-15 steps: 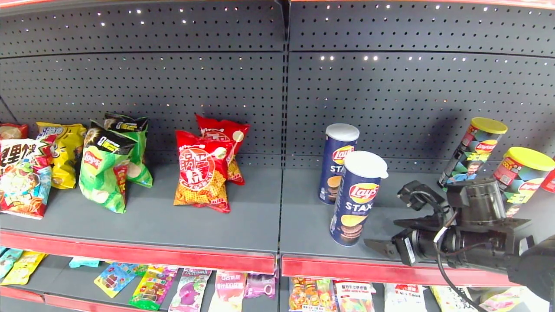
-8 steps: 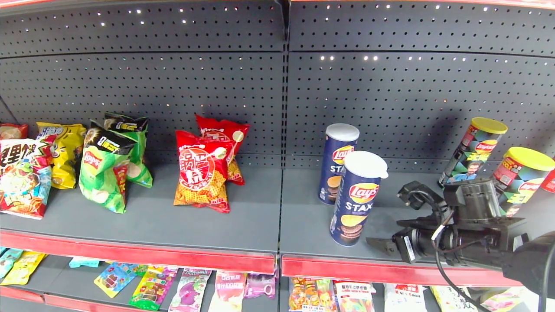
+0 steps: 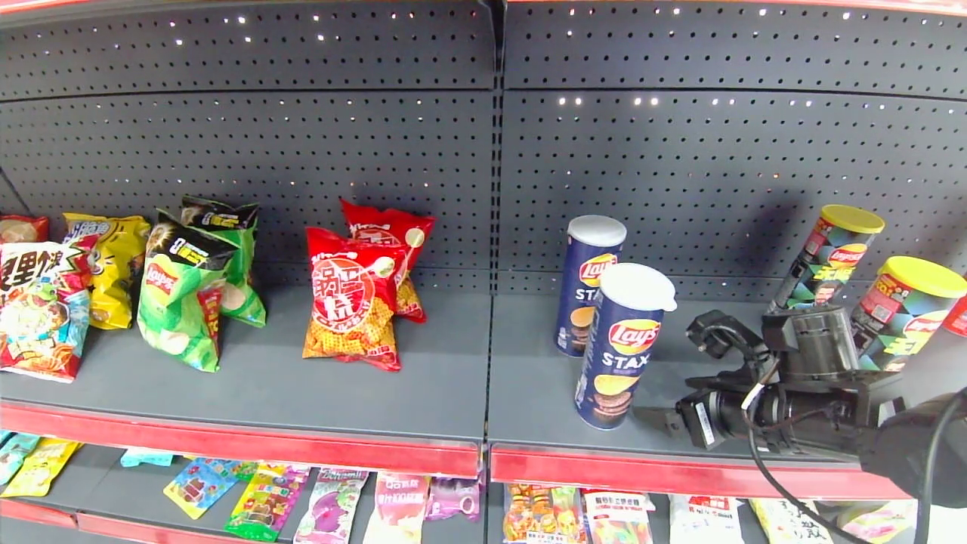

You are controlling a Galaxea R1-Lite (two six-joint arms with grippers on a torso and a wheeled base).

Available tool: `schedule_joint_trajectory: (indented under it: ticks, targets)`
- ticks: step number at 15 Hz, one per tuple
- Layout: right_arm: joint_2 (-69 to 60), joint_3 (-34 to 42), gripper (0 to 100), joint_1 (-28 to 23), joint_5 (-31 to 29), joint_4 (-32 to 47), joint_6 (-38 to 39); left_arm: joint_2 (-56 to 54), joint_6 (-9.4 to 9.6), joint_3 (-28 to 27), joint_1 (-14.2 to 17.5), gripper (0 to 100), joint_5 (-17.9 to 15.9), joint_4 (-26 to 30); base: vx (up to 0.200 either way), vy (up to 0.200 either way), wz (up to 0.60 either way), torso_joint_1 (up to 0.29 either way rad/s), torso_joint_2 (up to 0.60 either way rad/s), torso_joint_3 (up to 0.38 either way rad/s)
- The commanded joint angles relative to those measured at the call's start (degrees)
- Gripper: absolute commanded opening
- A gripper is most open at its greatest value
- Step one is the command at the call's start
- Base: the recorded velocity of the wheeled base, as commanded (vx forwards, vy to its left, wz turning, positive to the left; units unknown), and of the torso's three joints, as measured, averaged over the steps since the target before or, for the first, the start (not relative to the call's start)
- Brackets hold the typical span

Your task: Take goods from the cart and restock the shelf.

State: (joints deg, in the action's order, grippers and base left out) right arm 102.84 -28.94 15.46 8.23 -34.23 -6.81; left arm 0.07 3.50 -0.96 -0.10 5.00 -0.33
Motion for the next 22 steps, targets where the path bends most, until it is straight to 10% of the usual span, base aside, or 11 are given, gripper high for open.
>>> schedule_joint_trajectory:
  ticks: [1, 22]
  targets:
    - [0.17, -0.24, 100, 0.27, 0.03, 0.04, -0.04, 0.10, 0.02, 0.00, 0.01, 100, 0.01, -0.02, 0.000, 0.000, 0.00, 0.000, 0.00, 0.000]
    - [1.13, -1.12, 100, 1.33, 0.12, -0.05, -0.13, 0.10, 0.10, 0.00, 0.01, 100, 0.01, -0.02, 0.000, 0.000, 0.00, 0.000, 0.00, 0.000]
